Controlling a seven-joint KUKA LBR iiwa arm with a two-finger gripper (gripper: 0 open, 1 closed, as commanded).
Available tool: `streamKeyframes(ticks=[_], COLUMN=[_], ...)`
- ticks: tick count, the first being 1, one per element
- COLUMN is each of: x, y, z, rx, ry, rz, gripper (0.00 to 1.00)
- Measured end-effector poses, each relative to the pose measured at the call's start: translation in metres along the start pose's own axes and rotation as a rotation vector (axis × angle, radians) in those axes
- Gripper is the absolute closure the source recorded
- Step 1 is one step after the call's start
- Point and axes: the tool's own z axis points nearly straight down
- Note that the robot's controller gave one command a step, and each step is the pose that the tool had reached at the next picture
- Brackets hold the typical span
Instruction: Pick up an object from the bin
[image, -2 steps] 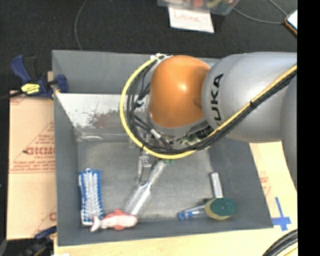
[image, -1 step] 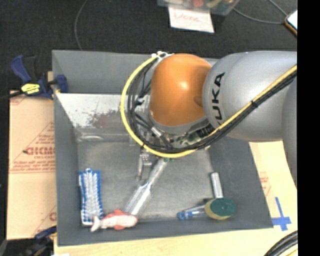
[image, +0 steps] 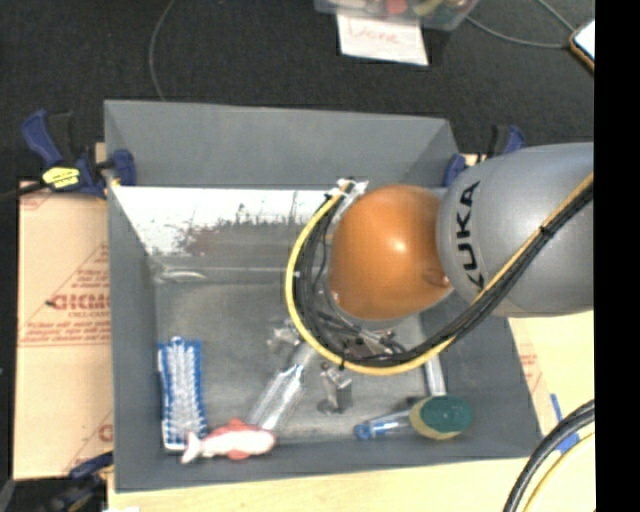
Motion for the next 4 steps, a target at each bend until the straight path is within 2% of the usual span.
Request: streamKeyframes(ticks=[1,2,3,4], x=[0.003,-0.018,-0.025,-0.034], y=[-0.015,-0.02,-0.021,-0.014], z=[0.002,0.035,0.089,0.089], rx=[0.0,0.001,0.002,0.006], ry=[-0.006,-0.005,-0.009,-0.014], rz=[0.171,-0.386,-0.201,-0.603], gripper=[0.0,0.0,0.0,1.0])
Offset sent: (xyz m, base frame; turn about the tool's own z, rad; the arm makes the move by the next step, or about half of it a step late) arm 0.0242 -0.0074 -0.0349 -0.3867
